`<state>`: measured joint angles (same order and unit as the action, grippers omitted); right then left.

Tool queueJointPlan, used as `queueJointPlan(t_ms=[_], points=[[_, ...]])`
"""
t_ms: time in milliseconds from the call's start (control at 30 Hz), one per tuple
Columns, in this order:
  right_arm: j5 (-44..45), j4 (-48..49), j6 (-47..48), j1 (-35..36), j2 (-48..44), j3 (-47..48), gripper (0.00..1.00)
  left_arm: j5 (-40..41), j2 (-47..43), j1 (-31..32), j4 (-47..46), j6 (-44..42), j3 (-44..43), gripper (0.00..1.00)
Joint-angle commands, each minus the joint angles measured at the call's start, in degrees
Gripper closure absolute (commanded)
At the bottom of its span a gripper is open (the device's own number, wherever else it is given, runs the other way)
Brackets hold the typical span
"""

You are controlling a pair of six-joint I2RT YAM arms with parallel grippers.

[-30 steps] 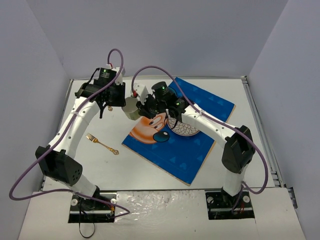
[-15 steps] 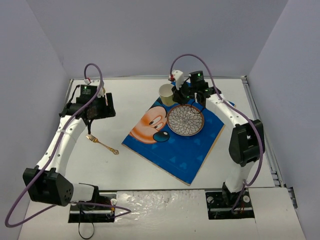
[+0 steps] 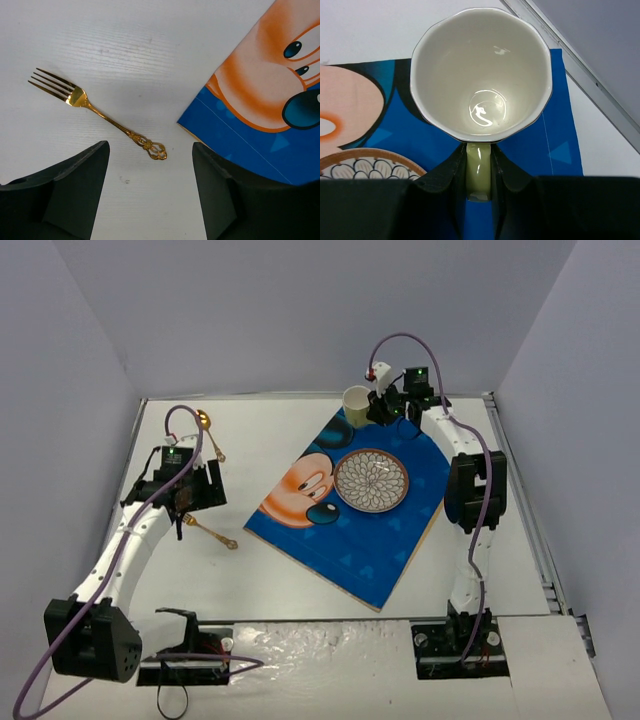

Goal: Set the dinner table for one person

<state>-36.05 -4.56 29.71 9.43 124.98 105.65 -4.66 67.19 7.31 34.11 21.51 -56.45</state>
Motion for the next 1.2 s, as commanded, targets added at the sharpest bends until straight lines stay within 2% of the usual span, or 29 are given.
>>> queueJointPlan(t_ms=[0,400,1000,1167], points=[[-5.95,8.51,-0.22,-1.47,1.31,8.73,1.0,1.93,-2.76,-0.55,-3.92,2.04,1.08,0.37],[-5.7,12.38,-2.57,-2.22,9.04,15.73,1.0,2.27,-3.46,-0.64,-4.15,3.61,4.74,0.37],[-7.08,14.23,-3.84,-3.69,13.06,16.17,0.99,1.59,-2.33,-0.64,-4.3,4.64,5.38,0.37],[-6.54,14.31,-3.96,-3.73,12.89,15.37,0.6,1.82,-2.88,-0.64,-4.23,5.32,5.56,0.36]])
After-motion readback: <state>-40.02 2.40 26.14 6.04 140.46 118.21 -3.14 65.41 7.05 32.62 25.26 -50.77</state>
